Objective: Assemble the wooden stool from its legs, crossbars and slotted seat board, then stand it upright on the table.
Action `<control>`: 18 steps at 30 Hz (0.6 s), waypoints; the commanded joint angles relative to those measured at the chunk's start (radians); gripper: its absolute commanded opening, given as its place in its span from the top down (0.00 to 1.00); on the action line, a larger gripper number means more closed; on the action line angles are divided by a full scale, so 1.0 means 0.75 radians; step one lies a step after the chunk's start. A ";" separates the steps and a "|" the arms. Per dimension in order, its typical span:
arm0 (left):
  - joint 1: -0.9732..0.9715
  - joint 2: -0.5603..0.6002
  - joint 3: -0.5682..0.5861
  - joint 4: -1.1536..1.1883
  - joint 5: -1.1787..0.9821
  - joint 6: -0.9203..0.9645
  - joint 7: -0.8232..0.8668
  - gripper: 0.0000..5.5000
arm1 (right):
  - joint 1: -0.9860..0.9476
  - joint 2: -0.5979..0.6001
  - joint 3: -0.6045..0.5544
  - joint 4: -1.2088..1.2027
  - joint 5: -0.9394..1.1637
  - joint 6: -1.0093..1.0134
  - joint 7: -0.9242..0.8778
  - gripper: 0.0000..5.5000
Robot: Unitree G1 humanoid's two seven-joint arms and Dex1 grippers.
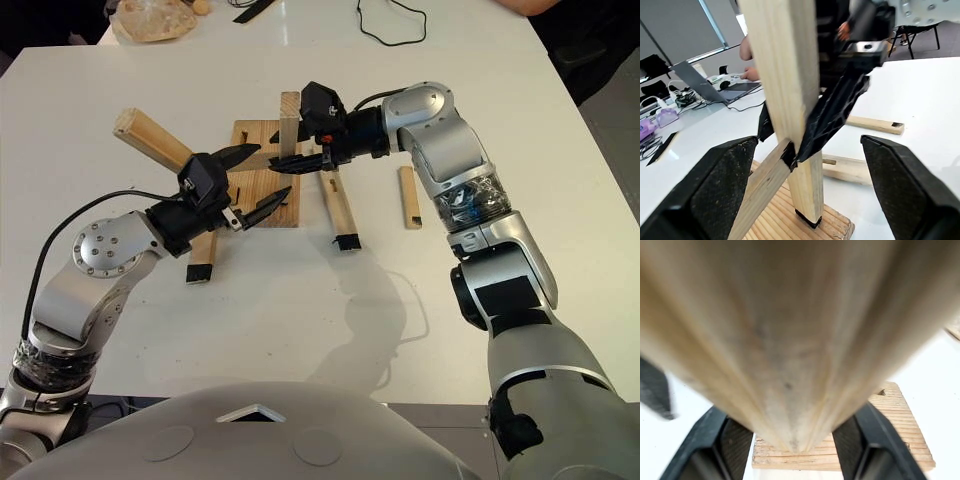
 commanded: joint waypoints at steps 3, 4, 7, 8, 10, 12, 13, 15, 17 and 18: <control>-0.026 -0.050 0.029 0.168 -0.081 -0.016 -0.116 0.31 | 0.132 -0.045 0.106 0.034 -0.160 0.080 -0.004 0.63; -0.033 -0.049 0.031 0.186 -0.083 -0.014 -0.128 0.34 | 0.135 -0.044 0.103 0.030 -0.159 0.080 -0.007 0.63; -0.007 -0.026 0.010 0.174 -0.091 0.006 -0.174 0.41 | 0.136 -0.042 0.094 0.032 -0.157 0.076 -0.020 0.63; 0.001 -0.022 0.006 0.168 -0.086 0.012 -0.177 0.45 | 0.137 -0.042 0.090 0.032 -0.156 0.075 -0.024 0.63; 0.005 -0.025 0.009 0.164 -0.082 0.024 -0.175 0.50 | 0.140 -0.042 0.085 0.027 -0.153 0.076 -0.029 0.63; 0.005 -0.026 0.000 0.165 -0.071 0.033 -0.173 0.56 | 0.140 -0.035 0.075 0.012 -0.145 0.083 -0.042 0.63; 0.005 -0.025 -0.007 0.167 -0.058 0.035 -0.171 0.59 | 0.138 -0.031 0.070 0.006 -0.139 0.087 -0.046 0.63; -0.010 -0.049 0.023 0.148 -0.067 0.015 -0.155 0.65 | 0.129 -0.027 0.066 -0.002 -0.133 0.094 -0.047 0.63; -0.038 -0.091 0.100 0.082 -0.122 -0.016 -0.128 0.69 | 0.121 -0.034 0.071 0.007 -0.144 0.084 -0.041 0.63; -0.048 -0.106 0.134 0.048 -0.149 -0.027 -0.117 0.73 | 0.120 -0.039 0.077 0.018 -0.156 0.073 -0.039 0.63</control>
